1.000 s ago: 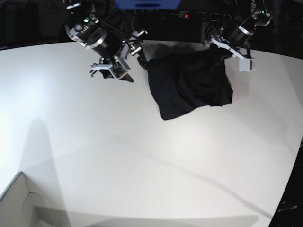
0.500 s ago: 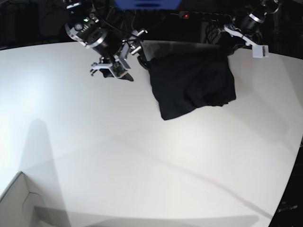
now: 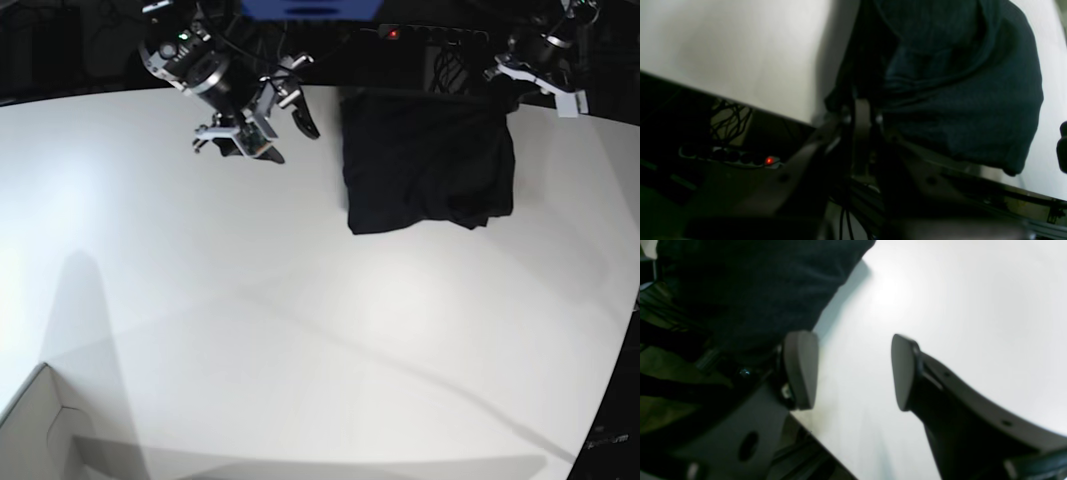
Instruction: Layout the t-shirt on the table in an organized manner, then fold the t-shirt properly
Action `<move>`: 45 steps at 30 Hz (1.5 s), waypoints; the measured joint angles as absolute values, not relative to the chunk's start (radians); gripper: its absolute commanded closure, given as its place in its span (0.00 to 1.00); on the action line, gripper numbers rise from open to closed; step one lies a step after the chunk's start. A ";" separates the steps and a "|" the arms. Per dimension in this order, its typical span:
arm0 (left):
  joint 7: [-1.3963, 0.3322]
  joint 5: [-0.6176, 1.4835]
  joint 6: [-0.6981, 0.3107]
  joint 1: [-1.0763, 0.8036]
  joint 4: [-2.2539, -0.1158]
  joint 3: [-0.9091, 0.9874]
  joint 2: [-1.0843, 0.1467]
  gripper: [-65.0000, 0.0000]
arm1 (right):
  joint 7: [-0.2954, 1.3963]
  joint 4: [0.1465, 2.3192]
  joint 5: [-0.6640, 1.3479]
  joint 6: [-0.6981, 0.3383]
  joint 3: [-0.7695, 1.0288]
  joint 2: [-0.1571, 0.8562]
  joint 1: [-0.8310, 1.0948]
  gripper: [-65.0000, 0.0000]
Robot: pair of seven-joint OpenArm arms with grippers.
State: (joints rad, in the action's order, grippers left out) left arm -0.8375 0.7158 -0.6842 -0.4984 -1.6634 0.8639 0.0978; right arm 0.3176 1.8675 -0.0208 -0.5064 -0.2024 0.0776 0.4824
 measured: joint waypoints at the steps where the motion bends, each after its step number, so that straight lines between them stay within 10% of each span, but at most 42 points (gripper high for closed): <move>1: -0.837 0.716 -0.685 -0.498 -1.669 0.862 0.097 0.97 | 0.318 1.868 -0.021 -0.507 -0.202 0.078 0.480 0.46; 14: -0.838 0.725 -0.685 -0.566 -1.816 0.870 0.097 0.38 | 0.318 1.868 -0.020 -0.507 -0.201 0.077 0.480 0.46; 45: -0.830 0.561 -0.677 -0.257 -1.540 0.775 0.047 0.35 | 0.318 1.868 -0.020 -0.503 -0.197 0.080 0.469 0.46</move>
